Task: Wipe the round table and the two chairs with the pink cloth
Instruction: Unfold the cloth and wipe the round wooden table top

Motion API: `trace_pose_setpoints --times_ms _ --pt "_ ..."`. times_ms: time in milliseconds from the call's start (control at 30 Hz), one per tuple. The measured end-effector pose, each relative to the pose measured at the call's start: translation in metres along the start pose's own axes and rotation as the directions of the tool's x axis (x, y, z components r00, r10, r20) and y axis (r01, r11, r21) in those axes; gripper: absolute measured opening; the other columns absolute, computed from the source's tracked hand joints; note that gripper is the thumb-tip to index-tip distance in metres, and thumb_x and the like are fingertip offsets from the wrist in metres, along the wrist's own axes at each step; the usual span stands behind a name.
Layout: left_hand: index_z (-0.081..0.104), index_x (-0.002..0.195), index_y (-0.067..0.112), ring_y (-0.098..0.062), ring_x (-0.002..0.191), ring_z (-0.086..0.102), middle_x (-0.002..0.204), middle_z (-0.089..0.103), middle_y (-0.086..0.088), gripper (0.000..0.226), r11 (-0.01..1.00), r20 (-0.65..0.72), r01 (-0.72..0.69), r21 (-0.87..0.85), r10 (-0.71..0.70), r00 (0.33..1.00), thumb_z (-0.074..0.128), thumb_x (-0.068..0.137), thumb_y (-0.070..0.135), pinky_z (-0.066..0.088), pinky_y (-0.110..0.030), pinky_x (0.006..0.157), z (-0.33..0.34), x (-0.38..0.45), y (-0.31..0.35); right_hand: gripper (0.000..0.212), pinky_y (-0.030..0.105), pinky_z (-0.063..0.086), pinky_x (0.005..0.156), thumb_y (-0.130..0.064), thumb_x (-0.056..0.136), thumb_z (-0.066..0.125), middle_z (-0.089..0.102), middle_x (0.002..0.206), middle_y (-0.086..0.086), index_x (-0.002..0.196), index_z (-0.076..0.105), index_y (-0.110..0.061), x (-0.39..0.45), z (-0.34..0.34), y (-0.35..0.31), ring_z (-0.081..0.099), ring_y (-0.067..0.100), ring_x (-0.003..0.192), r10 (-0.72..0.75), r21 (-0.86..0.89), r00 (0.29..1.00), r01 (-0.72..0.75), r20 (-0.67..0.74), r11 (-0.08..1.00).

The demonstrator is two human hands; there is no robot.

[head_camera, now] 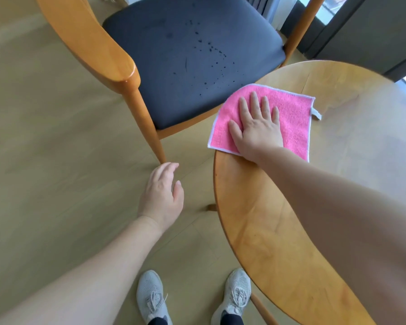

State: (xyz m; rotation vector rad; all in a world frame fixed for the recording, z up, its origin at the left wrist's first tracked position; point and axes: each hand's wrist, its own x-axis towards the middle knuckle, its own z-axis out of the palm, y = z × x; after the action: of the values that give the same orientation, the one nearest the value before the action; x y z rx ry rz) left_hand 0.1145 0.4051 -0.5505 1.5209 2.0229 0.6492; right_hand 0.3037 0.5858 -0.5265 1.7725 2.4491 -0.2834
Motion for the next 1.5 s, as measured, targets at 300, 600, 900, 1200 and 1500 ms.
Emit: trace_pose_setpoints --times_ms 300,600,900,1200,1500 --pt "0.051 0.131 0.007 -0.021 0.127 0.041 0.136 0.049 -0.008 0.040 0.999 0.026 0.035 0.000 -0.035 0.999 0.051 0.091 0.008 0.029 -0.025 0.102 0.004 -0.019 -0.006 0.070 0.047 -0.008 0.118 -0.057 0.095 0.012 -0.006 0.162 0.007 0.154 0.003 -0.021 -0.016 0.003 -0.009 -0.010 0.029 0.147 -0.016 0.013 1.000 0.016 0.005 1.000" --pt "0.055 0.125 -0.001 -0.032 0.122 0.047 0.129 0.054 -0.017 0.047 0.999 0.038 0.036 -0.009 -0.035 0.999 0.042 0.084 0.016 0.033 -0.035 0.104 -0.003 -0.035 0.003 0.071 0.046 -0.009 0.118 -0.058 0.095 0.009 -0.005 0.162 0.007 0.154 0.002 -0.021 -0.066 0.014 -0.027 -0.010 0.028 0.147 -0.106 -0.011 0.994 0.106 0.013 0.994" --pt "0.054 0.125 -0.002 -0.034 0.123 0.046 0.129 0.053 -0.019 0.040 0.999 0.037 0.016 -0.028 -0.015 0.999 0.048 0.086 0.008 0.035 -0.040 0.106 -0.006 -0.052 0.006 0.067 0.044 -0.011 0.118 -0.059 0.097 0.006 -0.005 0.161 0.003 0.154 0.002 -0.023 -0.153 0.030 -0.031 -0.014 0.022 0.146 -0.152 0.008 0.987 0.152 0.050 0.988" --pt "0.053 0.127 -0.001 -0.029 0.125 0.043 0.131 0.051 -0.016 0.039 0.997 0.068 -0.079 -0.026 0.081 0.994 0.050 0.088 0.000 0.030 -0.033 0.107 -0.002 -0.054 0.038 0.066 0.042 -0.010 0.118 -0.056 0.097 0.019 -0.003 0.159 -0.001 0.153 0.010 -0.024 -0.239 0.035 -0.001 -0.010 0.021 0.147 -0.108 0.004 0.986 0.109 0.125 0.994" --pt "0.049 0.132 0.008 -0.022 0.128 0.041 0.136 0.048 -0.008 0.038 0.983 0.125 -0.180 0.033 0.174 0.977 0.046 0.094 0.013 0.030 -0.029 0.103 0.009 -0.038 0.078 0.069 0.045 -0.005 0.120 -0.064 0.093 0.017 -0.003 0.160 -0.007 0.153 0.008 -0.031 -0.252 0.027 0.059 -0.007 0.019 0.148 -0.066 0.006 0.986 0.065 0.153 0.998"
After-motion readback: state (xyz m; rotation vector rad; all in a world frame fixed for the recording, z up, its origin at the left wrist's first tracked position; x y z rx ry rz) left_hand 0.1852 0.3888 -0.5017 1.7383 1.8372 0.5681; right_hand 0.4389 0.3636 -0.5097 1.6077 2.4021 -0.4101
